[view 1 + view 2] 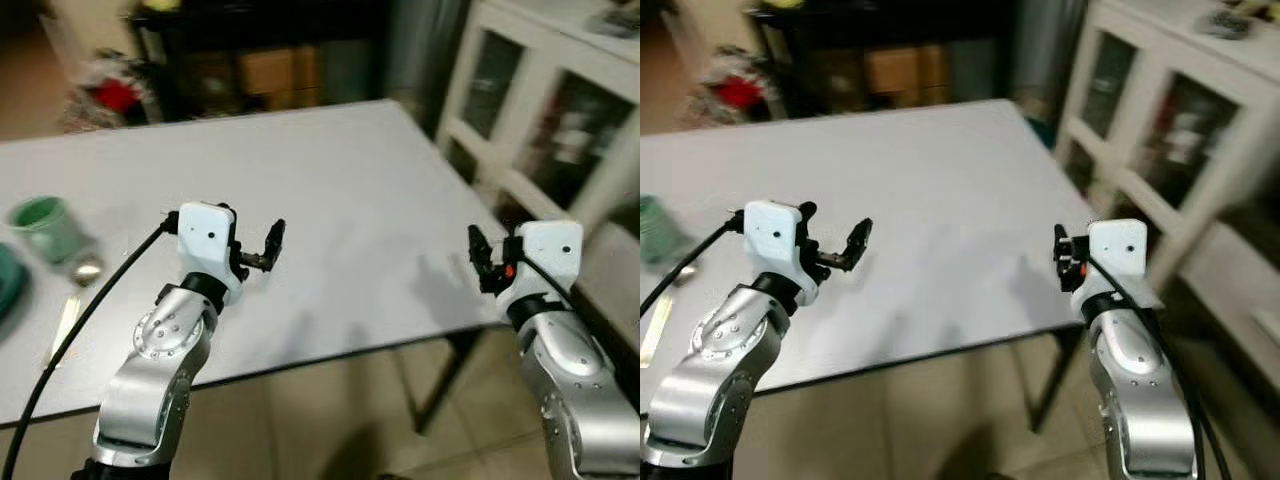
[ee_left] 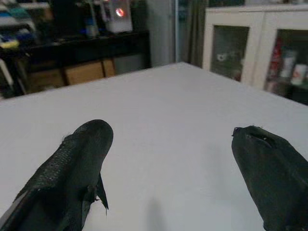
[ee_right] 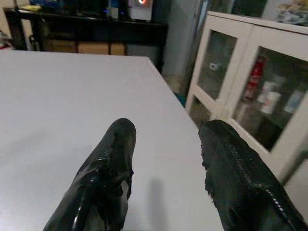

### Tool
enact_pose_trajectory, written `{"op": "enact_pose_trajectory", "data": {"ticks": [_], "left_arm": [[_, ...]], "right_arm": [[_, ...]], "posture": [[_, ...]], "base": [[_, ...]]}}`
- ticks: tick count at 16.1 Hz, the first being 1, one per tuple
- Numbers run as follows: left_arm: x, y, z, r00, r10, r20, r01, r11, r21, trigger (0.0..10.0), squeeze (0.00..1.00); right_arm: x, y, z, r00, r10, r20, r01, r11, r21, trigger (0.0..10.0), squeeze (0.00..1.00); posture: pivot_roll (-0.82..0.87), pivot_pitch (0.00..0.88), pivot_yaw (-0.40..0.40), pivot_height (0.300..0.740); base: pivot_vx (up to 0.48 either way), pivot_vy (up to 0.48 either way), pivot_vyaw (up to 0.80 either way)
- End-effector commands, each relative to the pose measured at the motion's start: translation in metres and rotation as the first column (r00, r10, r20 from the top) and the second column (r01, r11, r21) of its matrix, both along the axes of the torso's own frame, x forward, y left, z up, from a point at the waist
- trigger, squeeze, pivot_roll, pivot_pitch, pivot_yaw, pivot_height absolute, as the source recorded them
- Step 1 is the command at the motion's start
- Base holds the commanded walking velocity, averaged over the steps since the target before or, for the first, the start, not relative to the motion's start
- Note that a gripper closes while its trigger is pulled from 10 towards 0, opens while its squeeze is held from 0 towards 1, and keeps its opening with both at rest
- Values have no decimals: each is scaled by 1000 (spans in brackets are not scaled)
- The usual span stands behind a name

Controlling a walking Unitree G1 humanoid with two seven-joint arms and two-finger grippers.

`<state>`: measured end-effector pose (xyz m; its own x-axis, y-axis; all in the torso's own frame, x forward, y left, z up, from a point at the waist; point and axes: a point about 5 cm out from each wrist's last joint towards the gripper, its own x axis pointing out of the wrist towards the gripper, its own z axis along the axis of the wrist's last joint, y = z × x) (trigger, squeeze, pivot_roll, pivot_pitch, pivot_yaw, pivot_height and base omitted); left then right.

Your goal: Setting the table

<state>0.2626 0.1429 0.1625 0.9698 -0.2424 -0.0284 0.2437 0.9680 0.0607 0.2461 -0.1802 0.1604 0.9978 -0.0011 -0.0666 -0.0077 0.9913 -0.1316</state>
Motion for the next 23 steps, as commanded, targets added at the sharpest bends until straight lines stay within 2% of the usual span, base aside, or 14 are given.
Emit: {"op": "enact_pose_trajectory", "data": {"ticks": [1,4,10,16,19,23], "left_arm": [[1,3,2,1000,0,8,0,1000,2,10000,0],[3,1,2,1000,-5,10,5,1000,-8,10000,0],[4,2,2,1000,-5,14,5,1000,-7,10000,0],[2,-3,0,998,-55,9,55,998,3,10000,0],[0,-5,-4,997,-79,-3,79,997,27,10000,0],[0,-5,-5,996,-86,-4,86,996,32,10000,0]], "right_arm": [[1,4,3,1000,21,10,-21,1000,-11,10000,0],[3,4,3,1000,13,8,-13,1000,3,10000,0],[3,4,3,1000,20,6,-20,1000,-3,10000,0],[-2,8,0,1000,29,-5,-29,1000,8,10000,0],[-4,14,-1,999,36,-5,-36,999,24,10000,0],[-6,11,-4,1000,-4,-25,5,999,35,10000,0]], "posture": [[-53,0,42,740],[-52,0,40,740],[-48,0,37,740],[-50,0,37,740],[-48,0,38,740],[-45,0,39,740]], "base": [[319,0,0],[364,0,0],[416,0,-774],[405,0,-133],[0,0,0],[0,0,0]]}}
